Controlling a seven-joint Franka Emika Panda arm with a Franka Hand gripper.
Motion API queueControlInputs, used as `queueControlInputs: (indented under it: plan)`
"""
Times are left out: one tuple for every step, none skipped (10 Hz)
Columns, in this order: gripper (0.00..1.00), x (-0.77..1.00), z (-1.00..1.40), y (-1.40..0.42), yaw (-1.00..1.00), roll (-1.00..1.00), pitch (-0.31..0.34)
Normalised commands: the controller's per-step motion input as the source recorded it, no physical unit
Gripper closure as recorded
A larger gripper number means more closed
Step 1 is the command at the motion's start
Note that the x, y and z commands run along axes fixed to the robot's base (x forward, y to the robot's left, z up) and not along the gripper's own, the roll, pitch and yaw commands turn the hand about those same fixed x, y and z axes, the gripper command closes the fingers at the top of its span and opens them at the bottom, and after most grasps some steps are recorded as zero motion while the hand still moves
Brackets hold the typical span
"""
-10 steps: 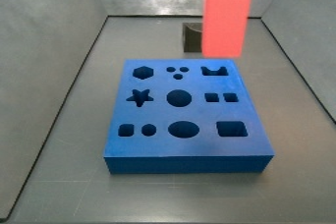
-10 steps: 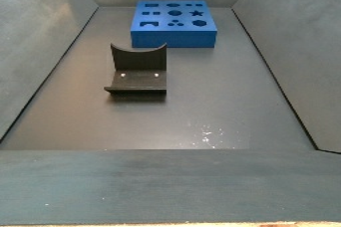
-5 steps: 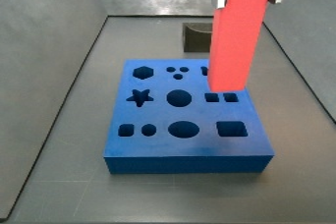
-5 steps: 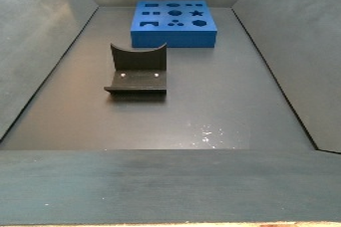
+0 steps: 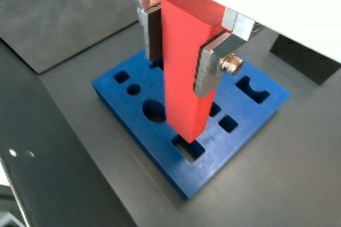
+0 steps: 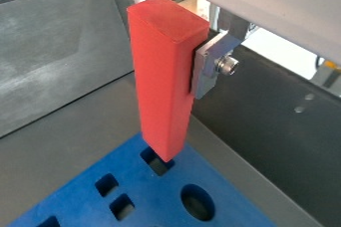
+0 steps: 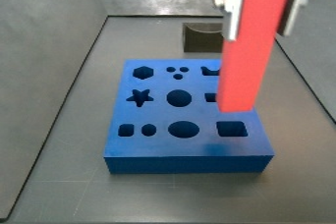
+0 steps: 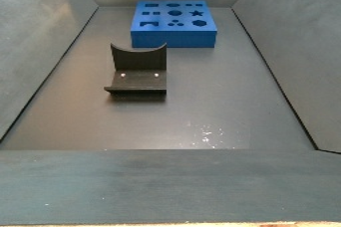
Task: Pick up the rectangle object. Move up. Place the rectangle object on the fixture. Regrasp the rectangle object. Move to above the board. Insert the rectangle object.
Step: Insert the rectangle object.
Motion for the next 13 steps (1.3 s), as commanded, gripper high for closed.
queueControlInputs:
  plan:
    - [1.0, 0.5, -0.25, -0.12, 0.05, 0.35, 0.0]
    - [1.0, 0.54, -0.21, -0.09, 0.13, 0.4, 0.04]
    - [1.0, 0.3, 0.0, 0.0, 0.04, 0.23, 0.089]
    - [1.0, 0.0, -0.13, 0.0, 0.01, 0.0, -0.063]
    - [1.0, 0.0, -0.31, 0.0, 0.01, 0.0, -0.006]
    - [1.0, -0.02, -0.47, 0.0, 0.01, 0.02, -0.094]
    - [1.0, -0.05, -0.49, 0.0, 0.0, 0.04, -0.117]
    - [1.0, 0.0, -0.05, -0.06, 0.0, -0.08, 0.0]
    - [1.0, -0.13, -0.06, 0.0, 0.0, 0.0, -0.003]
    - [1.0, -0.39, -0.15, 0.0, 0.0, 0.0, -0.091]
    - [1.0, 0.0, 0.0, -0.05, 0.0, 0.0, 0.0]
    - [1.0, 0.15, -0.08, -0.13, -0.03, -0.06, 0.0]
    - [1.0, 0.25, -0.12, -0.11, -0.04, -0.11, 0.0]
